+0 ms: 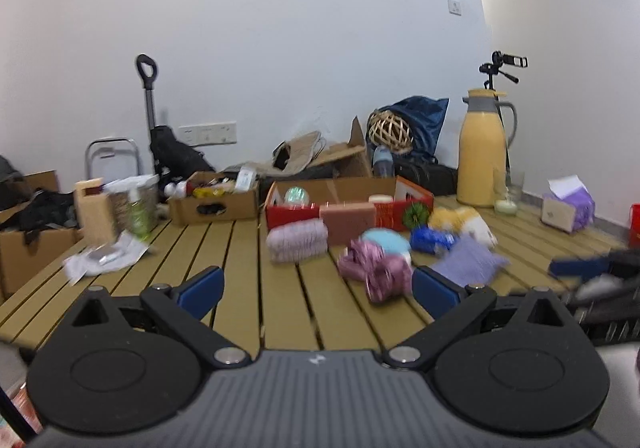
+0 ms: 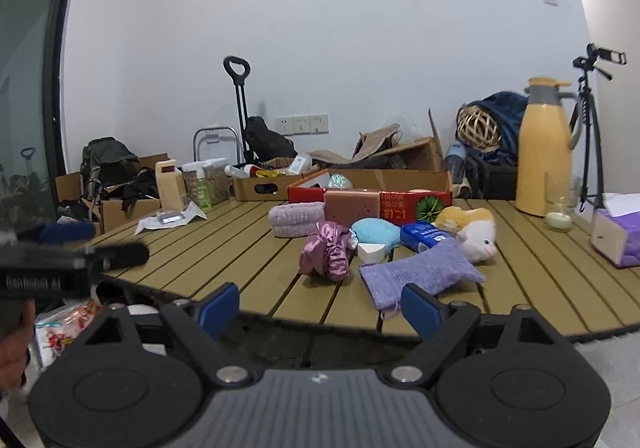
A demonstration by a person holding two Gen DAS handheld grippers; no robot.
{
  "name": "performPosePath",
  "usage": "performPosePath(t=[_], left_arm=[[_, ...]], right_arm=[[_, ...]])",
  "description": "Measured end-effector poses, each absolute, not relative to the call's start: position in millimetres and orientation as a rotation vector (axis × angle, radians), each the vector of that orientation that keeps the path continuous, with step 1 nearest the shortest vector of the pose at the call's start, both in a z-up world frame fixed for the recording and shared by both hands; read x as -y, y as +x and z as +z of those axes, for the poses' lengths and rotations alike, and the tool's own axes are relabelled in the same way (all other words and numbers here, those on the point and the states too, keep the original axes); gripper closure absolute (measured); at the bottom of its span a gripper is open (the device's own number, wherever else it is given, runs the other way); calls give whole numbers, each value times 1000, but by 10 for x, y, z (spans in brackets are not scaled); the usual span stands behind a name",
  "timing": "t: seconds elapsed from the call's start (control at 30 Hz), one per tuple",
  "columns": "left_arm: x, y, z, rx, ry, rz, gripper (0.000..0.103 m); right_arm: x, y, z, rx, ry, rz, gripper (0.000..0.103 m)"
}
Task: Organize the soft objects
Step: 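Grasp a pink satin scrunchie with the left gripper while the right gripper grasps another, then carry both pink scrunchies into the cardboard box while both grippers open to release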
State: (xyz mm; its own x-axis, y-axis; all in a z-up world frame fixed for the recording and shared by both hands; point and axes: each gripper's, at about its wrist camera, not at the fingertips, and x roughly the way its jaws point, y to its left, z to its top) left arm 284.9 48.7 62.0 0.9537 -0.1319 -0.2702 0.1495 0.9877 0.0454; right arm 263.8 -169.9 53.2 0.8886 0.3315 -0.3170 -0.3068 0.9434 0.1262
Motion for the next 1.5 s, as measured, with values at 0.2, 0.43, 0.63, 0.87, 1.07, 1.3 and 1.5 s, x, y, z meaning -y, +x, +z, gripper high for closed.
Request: performPosePath(t=[0.2, 0.43, 0.63, 0.87, 1.07, 1.3, 1.5], left_arm=[[-350, 4049, 546, -361, 37, -233, 5], [-259, 5144, 163, -549, -123, -383, 25], [-289, 5456, -94, -643, -198, -445, 56], [-462, 5431, -133, -654, -288, -458, 70], [-504, 5334, -190, -673, -317, -443, 78], [-471, 5537, -159, -644, -289, -398, 43], [-392, 5655, -206, -684, -333, -470, 85]], right_arm=[[1540, 3592, 371, -411, 122, 351, 31], [1354, 4373, 143, -480, 98, 384, 40], [1391, 4711, -14, -543, 109, 423, 56], [1567, 4945, -53, -563, 175, 424, 58], [1617, 5174, -46, -568, 176, 357, 59], [1660, 5414, -21, -604, 197, 389, 60], [1704, 5482, -20, -629, 201, 400, 76]])
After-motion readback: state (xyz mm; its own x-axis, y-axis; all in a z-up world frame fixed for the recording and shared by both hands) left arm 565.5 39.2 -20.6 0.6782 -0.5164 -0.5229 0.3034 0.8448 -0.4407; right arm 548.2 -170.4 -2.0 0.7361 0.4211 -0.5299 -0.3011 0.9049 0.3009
